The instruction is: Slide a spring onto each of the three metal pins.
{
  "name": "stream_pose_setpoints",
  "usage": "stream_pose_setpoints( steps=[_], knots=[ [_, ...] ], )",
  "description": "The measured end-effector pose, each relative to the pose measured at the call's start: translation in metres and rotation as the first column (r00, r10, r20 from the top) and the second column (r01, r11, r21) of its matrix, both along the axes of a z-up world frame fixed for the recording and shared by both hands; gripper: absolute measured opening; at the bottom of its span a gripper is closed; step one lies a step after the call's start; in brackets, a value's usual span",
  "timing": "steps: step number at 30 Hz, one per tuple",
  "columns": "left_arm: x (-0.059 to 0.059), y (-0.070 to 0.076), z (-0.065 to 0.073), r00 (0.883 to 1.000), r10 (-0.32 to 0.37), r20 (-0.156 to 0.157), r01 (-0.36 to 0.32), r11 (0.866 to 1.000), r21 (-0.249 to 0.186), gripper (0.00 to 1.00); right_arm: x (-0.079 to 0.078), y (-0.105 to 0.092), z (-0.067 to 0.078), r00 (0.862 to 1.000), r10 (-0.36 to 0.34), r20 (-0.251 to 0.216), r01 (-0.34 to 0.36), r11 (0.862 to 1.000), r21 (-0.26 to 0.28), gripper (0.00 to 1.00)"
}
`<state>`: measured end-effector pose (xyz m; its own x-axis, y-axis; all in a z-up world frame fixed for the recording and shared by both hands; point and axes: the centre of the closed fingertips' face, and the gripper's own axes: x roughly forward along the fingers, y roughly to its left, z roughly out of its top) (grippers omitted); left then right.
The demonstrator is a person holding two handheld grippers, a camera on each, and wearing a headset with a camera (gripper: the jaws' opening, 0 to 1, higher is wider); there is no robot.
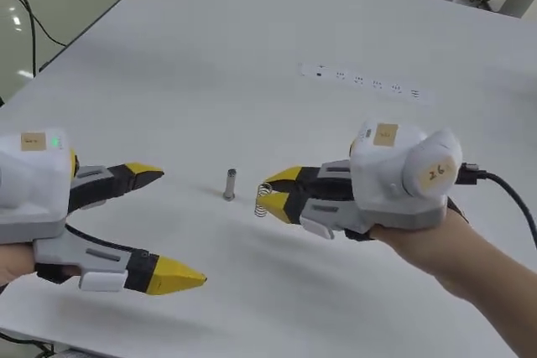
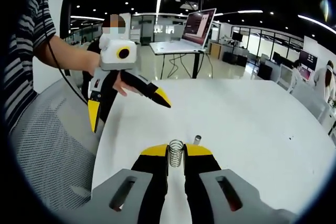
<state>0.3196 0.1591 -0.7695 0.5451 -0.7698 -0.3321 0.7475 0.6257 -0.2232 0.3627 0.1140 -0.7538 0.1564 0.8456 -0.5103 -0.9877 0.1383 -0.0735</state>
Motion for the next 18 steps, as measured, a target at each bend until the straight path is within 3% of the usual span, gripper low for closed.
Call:
stream_pose_setpoints(
  steps=[5, 7, 13, 18],
  knots=[
    [0.000, 0.000, 0.000, 1.000, 0.003, 0.001, -0.003, 1.000, -0.002, 0.98, 0.012, 0.013, -0.001, 1.000, -0.006, 0.010, 0.006, 1.000, -0.004, 0.08],
    [0.000, 0.001, 0.000, 1.000, 0.004, 0.002, -0.004, 1.000, -0.003, 0.98, 0.021, 0.017, 0.001, 0.999, -0.045, 0.010, 0.044, 0.999, 0.015, 0.08],
    [0.000, 0.001, -0.001, 1.000, 0.006, 0.001, -0.006, 1.000, -0.004, 0.98, 0.040, 0.027, 0.013, 0.992, -0.113, -0.051, 0.117, 0.989, 0.087, 0.08],
    [0.001, 0.001, 0.000, 1.000, 0.013, 0.001, -0.013, 1.000, -0.017, 0.98, 0.047, 0.033, 0.015, 0.992, -0.120, -0.046, 0.124, 0.988, 0.088, 0.08]
  ],
)
